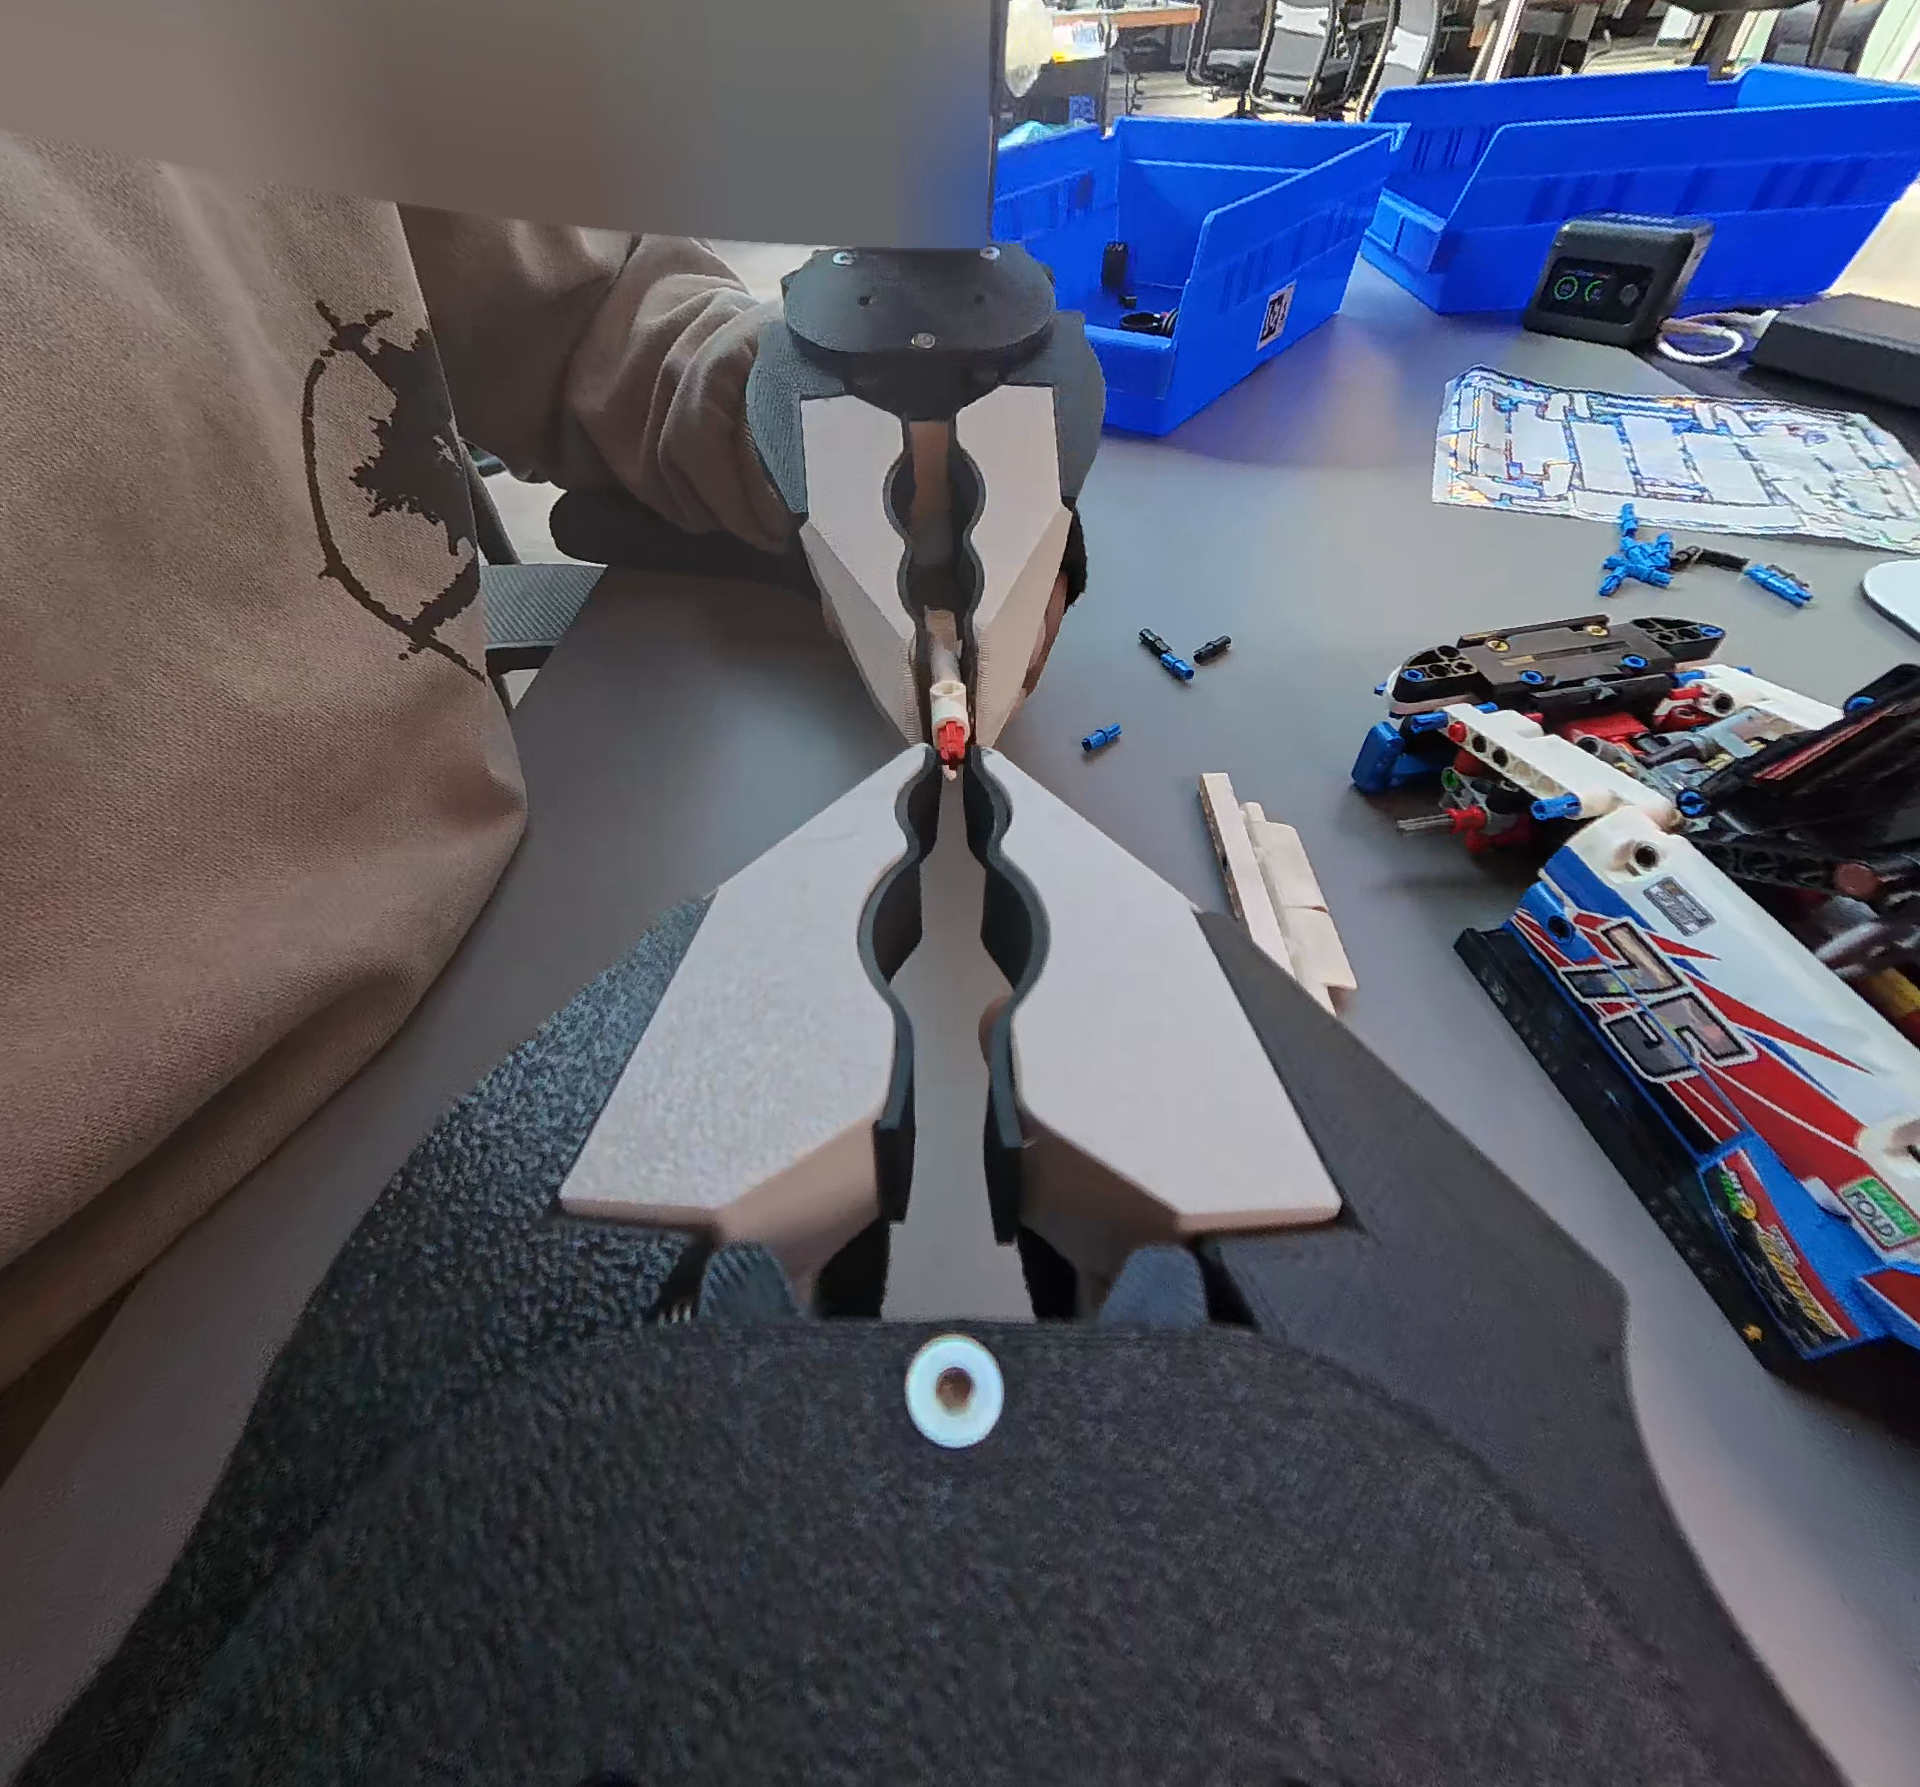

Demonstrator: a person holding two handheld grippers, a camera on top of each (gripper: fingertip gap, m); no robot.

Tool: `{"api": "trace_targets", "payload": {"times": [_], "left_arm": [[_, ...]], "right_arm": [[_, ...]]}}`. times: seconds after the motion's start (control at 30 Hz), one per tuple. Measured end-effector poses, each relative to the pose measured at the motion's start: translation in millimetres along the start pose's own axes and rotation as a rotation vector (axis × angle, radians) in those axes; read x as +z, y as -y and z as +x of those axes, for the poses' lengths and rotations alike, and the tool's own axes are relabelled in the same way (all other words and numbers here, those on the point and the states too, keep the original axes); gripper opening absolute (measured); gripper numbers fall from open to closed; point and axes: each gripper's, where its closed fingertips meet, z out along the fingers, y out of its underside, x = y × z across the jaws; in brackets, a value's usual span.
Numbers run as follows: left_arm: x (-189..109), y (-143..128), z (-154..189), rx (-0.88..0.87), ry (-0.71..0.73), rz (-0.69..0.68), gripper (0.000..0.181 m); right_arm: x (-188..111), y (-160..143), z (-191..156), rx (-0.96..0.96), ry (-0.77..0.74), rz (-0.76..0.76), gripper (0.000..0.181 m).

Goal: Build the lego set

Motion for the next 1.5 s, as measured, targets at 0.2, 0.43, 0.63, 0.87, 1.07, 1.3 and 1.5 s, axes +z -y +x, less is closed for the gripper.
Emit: {"api": "trace_targets", "payload": {"times": [0.2, 0.43, 0.63, 0.87, 1.07, 1.3, 1.5], "left_arm": [[1, -4, -1, 0.097, 0.059, -0.044, 0.005], [2, -10, 2, 0.17, 0.099, -0.091, 0.005], [1, -10, 4, 0.182, 0.1, -0.094, 0.004], [3, -13, 5, 0.202, 0.107, -0.114, 0.004], [3, -14, 5, 0.224, 0.101, -0.115, 0.005], [1, -2, -1, 0.378, 0.163, -0.068, 0.005], [2, -5, -4, 0.386, 0.165, -0.057, 0.006]], "right_arm": [[2, -4, -1, -0.02, -0.001, -0.014, 0.001], [7, -13, -4, -0.038, 0.007, -0.059, 0.001], [10, -13, -5, -0.033, 0.017, -0.05, 0.0], [12, -17, -6, -0.039, 0.018, -0.068, 0.0], [12, -16, -6, -0.041, 0.023, -0.064, 0.0], [6, -2, -2, -0.066, -0.004, 0.016, 0.002], [4, -2, -1, -0.096, -0.019, 0.018, 0.006]]}}
